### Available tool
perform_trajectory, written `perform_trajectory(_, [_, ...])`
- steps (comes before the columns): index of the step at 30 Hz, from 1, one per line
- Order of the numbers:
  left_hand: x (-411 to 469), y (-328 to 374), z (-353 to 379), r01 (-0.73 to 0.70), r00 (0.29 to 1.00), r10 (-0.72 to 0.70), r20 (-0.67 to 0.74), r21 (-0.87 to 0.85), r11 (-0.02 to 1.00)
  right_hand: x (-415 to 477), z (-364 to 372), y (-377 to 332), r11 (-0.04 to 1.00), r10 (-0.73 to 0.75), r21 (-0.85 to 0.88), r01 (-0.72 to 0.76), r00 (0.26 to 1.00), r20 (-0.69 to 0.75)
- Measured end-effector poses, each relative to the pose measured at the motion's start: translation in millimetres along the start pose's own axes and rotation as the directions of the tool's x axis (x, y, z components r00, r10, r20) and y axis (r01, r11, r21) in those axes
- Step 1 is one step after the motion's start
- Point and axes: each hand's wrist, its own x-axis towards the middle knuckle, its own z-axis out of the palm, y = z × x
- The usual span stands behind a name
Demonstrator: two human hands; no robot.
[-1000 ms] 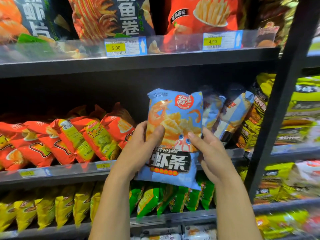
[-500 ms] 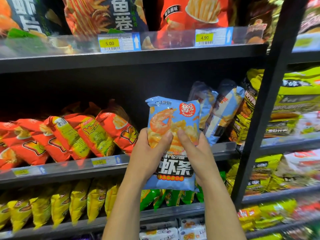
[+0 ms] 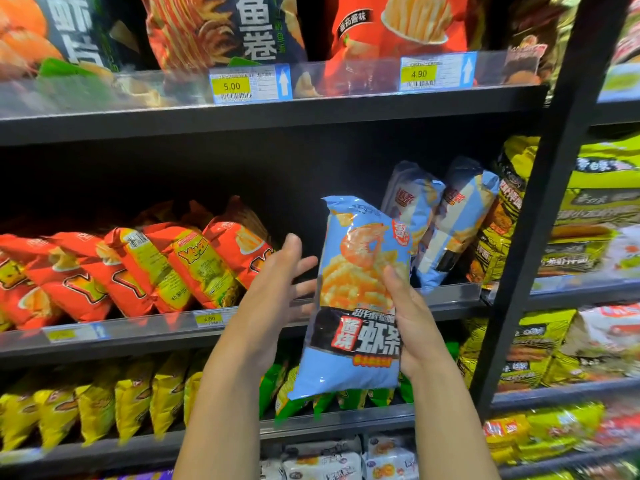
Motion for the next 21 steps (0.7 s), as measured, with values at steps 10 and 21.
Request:
perform_trajectory(10, [7, -31, 0, -0.310, 0.949, 0.295, 0.113, 0.166, 0.936, -4, -13, -8, 0.863, -0.222, -0.399, 0.311, 0.942, 0.253])
perform_trajectory(21, [7, -38, -5, -0.392, 0.918, 0.375, 0.129, 0.153, 0.907, -4, -28, -22, 0.849, -0.140, -0.433, 0.305, 0.918, 0.371])
